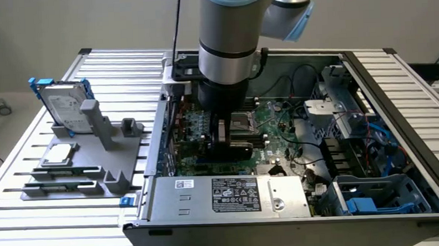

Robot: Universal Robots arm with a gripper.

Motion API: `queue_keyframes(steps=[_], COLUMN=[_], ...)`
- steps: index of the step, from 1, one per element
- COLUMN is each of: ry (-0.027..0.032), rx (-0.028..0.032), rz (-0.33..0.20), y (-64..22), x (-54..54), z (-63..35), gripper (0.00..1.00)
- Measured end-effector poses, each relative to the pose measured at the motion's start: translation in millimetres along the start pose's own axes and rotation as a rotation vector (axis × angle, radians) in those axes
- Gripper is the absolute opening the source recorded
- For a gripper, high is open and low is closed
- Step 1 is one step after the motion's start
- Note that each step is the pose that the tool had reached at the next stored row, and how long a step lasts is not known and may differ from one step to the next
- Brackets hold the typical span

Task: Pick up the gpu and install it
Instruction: 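Insert the gpu into the slot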

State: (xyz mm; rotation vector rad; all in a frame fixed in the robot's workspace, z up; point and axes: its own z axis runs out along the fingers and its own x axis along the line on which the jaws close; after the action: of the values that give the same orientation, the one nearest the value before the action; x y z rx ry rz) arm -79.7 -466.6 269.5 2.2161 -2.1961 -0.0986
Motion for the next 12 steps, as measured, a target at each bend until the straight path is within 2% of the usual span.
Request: queue_keyframes(steps=[7, 9, 11, 12], ry=[0.0000, 0.0000, -0.0002, -0.0002], rx=[0.0000, 0.0000, 0.0002, 0.0001], rz=[0.000, 0.000, 0.000, 0.000], y=[3.5, 4.2, 4.2, 4.2], x=[-1.6, -1.9, -1.9, -1.9], z=[-27.3, -29.8, -29.7, -29.8], gripper=[0.47, 0.45, 0.32, 0.32])
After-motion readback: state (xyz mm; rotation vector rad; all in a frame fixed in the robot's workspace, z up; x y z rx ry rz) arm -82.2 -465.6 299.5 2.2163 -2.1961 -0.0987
